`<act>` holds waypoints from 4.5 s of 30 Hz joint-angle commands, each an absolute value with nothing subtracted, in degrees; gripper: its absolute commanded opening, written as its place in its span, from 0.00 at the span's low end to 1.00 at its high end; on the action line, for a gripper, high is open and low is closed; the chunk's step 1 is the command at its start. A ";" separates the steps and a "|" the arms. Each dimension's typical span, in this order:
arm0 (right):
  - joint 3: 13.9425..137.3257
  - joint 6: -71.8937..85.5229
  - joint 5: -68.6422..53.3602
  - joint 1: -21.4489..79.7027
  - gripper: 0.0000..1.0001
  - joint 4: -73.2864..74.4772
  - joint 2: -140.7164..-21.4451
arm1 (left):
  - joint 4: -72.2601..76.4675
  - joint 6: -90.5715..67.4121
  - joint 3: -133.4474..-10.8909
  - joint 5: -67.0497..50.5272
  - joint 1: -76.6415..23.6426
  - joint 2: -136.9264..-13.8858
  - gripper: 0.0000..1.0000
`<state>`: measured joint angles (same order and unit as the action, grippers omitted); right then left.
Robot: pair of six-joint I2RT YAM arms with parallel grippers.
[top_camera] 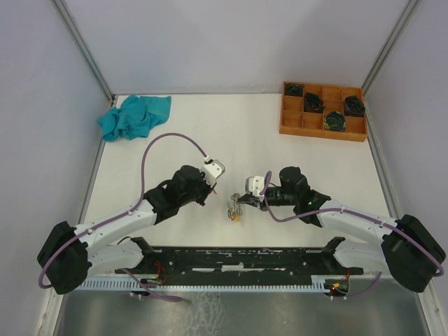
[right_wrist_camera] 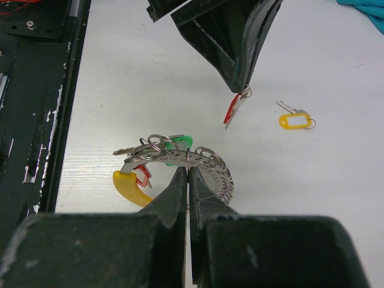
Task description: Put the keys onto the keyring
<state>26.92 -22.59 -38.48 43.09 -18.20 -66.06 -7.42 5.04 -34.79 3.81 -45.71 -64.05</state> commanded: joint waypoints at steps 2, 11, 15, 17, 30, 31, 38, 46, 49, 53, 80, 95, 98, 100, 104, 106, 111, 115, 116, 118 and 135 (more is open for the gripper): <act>28.39 -22.23 -37.53 43.17 0.01 -16.17 -65.61 | -4.33 6.83 -35.47 1.78 -44.84 -60.77 0.03; 28.78 -22.23 -37.96 43.20 0.01 -15.61 -66.10 | -20.52 -10.97 -40.55 6.24 -44.79 -57.74 0.03; 28.98 -22.15 -37.97 43.27 0.01 -15.24 -66.31 | -24.92 -17.38 -42.43 8.13 -44.74 -59.27 0.03; 29.12 -22.08 -37.97 43.25 0.01 -15.14 -66.52 | -26.04 -17.94 -43.92 9.29 -44.60 -61.92 0.03; 29.33 -22.34 -37.36 43.21 0.01 -14.35 -66.86 | -16.90 -14.35 -49.86 7.29 -39.33 -82.66 0.03; 29.35 -22.39 -37.28 43.24 0.01 -14.33 -66.81 | -16.20 -14.13 -50.36 7.57 -39.29 -84.40 0.03; 29.42 -22.43 -37.28 43.22 0.01 -14.22 -67.06 | -11.05 -14.98 -50.79 9.73 -39.20 -90.60 0.04; 29.55 -22.39 -37.44 43.16 0.01 -14.15 -67.10 | -11.60 -16.22 -50.30 11.14 -39.17 -90.14 0.16; 29.51 -22.40 -37.53 43.25 0.01 -14.06 -67.06 | -11.82 -16.42 -50.68 11.31 -39.20 -90.31 0.20; 29.53 -22.40 -37.57 43.24 0.01 -14.12 -66.97 | -12.46 -16.92 -50.97 11.74 -39.20 -90.06 0.25; 29.75 -22.19 -38.23 43.16 0.01 -14.32 -67.76 | -11.05 -19.25 -50.35 5.16 -35.82 -92.50 0.21; 29.78 -22.09 -38.33 43.24 0.01 -14.33 -67.68 | -11.90 -19.41 -50.18 4.74 -35.77 -92.61 0.16; 29.79 -22.14 -38.41 43.23 0.01 -14.33 -67.70 | -12.09 -19.53 -50.10 4.83 -35.77 -92.30 0.16; 29.79 -22.09 -38.41 43.21 0.01 -14.34 -67.68 | -12.42 -19.51 -50.04 4.84 -35.82 -92.12 0.16; 29.78 -22.13 -38.41 43.24 0.01 -14.33 -67.68 | -12.65 -19.35 -50.09 4.47 -35.76 -92.10 0.12; 29.75 -22.09 -38.41 43.19 0.01 -14.33 -67.68 | -12.59 -19.34 -50.09 4.08 -35.77 -92.02 0.09; 29.79 -22.19 -38.49 43.26 0.01 -14.33 -67.68 | -12.28 -19.02 -49.51 3.52 -35.78 -90.55 0.03; 29.66 -22.08 -38.86 43.20 0.01 -14.40 -67.30 | -11.94 -16.88 -48.49 3.36 -35.77 -86.62 0.03; 29.69 -21.81 -39.11 43.19 0.01 -14.41 -67.06 | -11.69 -16.21 -48.21 3.23 -35.78 -85.37 0.03; 29.75 -20.99 -39.03 43.18 0.01 -14.30 -66.45 | -11.29 -13.76 -47.71 2.65 -35.82 -81.92 0.03; 32.66 -22.72 -34.70 43.16 0.01 -10.27 -63.21 | -3.20 17.43 -41.85 -13.36 -35.80 -61.10 0.03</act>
